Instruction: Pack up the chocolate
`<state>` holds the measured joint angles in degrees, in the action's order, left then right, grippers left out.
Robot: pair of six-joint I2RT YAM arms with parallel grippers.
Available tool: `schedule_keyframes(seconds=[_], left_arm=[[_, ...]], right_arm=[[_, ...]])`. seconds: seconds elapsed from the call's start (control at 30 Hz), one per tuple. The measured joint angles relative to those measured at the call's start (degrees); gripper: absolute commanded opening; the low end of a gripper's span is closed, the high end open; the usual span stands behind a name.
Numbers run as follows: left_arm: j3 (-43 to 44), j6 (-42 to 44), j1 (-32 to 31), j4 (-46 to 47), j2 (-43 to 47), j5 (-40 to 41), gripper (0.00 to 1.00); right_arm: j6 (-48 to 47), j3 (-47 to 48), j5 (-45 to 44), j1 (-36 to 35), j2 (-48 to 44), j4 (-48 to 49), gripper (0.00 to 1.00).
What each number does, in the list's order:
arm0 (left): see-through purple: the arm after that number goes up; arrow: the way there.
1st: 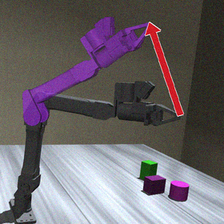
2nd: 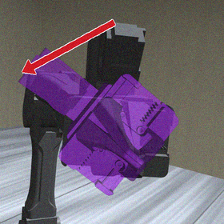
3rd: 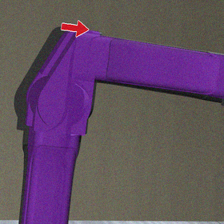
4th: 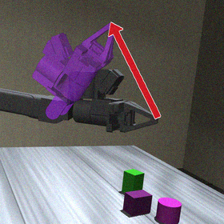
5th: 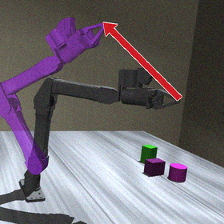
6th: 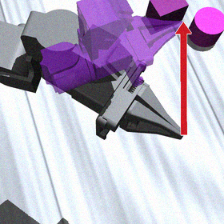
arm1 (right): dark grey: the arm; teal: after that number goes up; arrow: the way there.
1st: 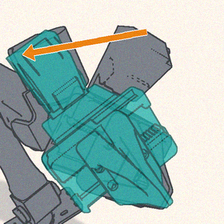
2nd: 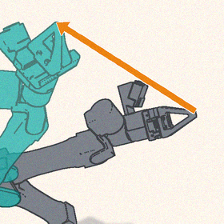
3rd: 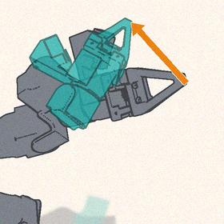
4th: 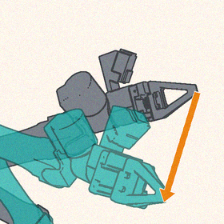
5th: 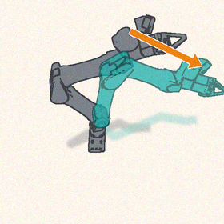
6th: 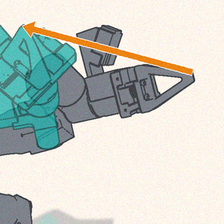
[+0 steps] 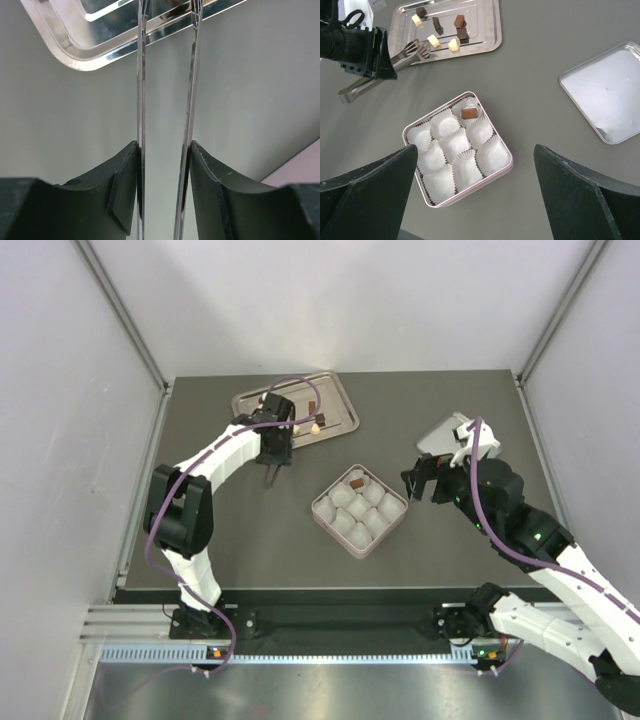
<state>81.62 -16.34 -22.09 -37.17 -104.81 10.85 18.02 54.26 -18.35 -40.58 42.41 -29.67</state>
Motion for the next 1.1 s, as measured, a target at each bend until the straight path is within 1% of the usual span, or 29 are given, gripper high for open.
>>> schedule_keyframes(seconds=[0.2,0.27,0.3,0.4,0.47,0.63,0.73,0.87,0.97,1.07,1.1], left_arm=[[0.0,0.0,0.0,-1.1,0.0,0.5,0.47],[0.0,0.0,0.0,-1.1,0.0,0.6,0.45],[0.0,0.0,0.0,-1.1,0.0,0.6,0.42],[0.4,0.3,0.0,-1.5,0.0,0.5,0.39],[1.4,0.9,0.0,-2.0,-0.1,0.5,0.36],[5.4,1.8,0.0,-3.8,-0.5,0.6,0.35],[7.5,2.3,0.0,-4.4,-0.4,0.5,0.32],[8.2,3.4,-0.3,-4.6,1.6,-3.9,0.31],[8.2,4.3,-2.3,-4.6,4.6,-6.5,0.31],[7.9,4.5,-6.6,-4.5,8.1,-7.9,0.31],[7.0,4.4,-8.9,-4.0,10.0,-8.9,0.31]], right_arm=[[0.0,0.0,0.0,0.0,0.0,0.0,1.0],[0.0,0.0,0.0,0.0,0.0,0.1,1.0],[0.0,0.0,0.0,0.0,-0.1,0.1,1.0],[0.0,0.0,0.0,0.0,-0.4,0.0,1.0],[0.0,0.0,0.0,0.0,-0.6,0.1,1.0],[0.1,0.0,0.0,0.0,-0.8,0.1,1.0],[0.1,0.0,0.0,0.0,-0.8,0.1,1.0],[0.1,0.0,0.0,0.0,-0.8,0.0,1.0],[0.1,0.0,-0.1,0.0,-0.8,0.0,1.0],[0.1,0.0,-0.6,0.0,-0.8,0.0,1.0],[0.1,0.0,-0.7,0.0,-0.8,0.0,0.99]])
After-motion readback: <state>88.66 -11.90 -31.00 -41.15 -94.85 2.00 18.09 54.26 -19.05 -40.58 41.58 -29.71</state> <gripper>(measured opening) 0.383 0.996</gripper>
